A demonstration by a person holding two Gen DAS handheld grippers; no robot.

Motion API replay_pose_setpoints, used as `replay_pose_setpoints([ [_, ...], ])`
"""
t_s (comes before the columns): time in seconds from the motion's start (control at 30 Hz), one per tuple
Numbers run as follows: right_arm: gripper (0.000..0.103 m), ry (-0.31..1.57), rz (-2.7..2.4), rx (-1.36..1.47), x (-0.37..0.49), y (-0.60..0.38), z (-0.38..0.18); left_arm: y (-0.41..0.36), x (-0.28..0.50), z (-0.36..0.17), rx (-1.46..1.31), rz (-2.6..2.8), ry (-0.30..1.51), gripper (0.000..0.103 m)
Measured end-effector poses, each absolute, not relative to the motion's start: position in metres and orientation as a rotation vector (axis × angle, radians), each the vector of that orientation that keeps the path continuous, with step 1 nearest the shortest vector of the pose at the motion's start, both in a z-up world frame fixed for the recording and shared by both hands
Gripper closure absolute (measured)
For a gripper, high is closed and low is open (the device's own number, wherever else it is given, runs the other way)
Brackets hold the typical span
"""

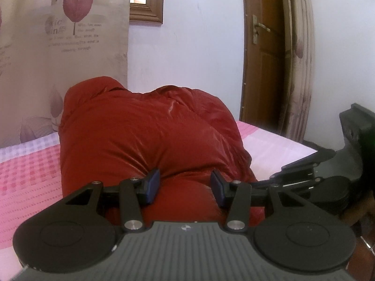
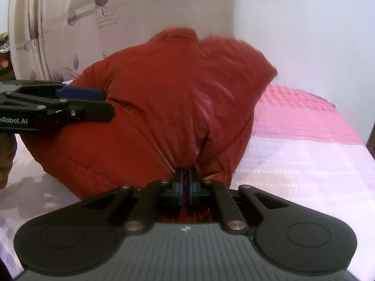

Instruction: Fold large clothes

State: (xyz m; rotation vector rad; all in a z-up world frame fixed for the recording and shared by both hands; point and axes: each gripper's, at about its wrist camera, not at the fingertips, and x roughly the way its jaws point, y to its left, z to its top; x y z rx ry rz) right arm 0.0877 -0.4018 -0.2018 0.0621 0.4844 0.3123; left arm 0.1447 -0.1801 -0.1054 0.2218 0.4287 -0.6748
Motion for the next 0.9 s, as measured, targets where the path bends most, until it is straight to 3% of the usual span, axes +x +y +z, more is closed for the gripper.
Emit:
replay_pose_setpoints([
  [0.9, 0.099, 0.445, 0.270, 0.123, 0.077, -0.406, -0.201, -0.191, 0.141, -0.108, 0.281, -0.664, 0.425, 0.046],
])
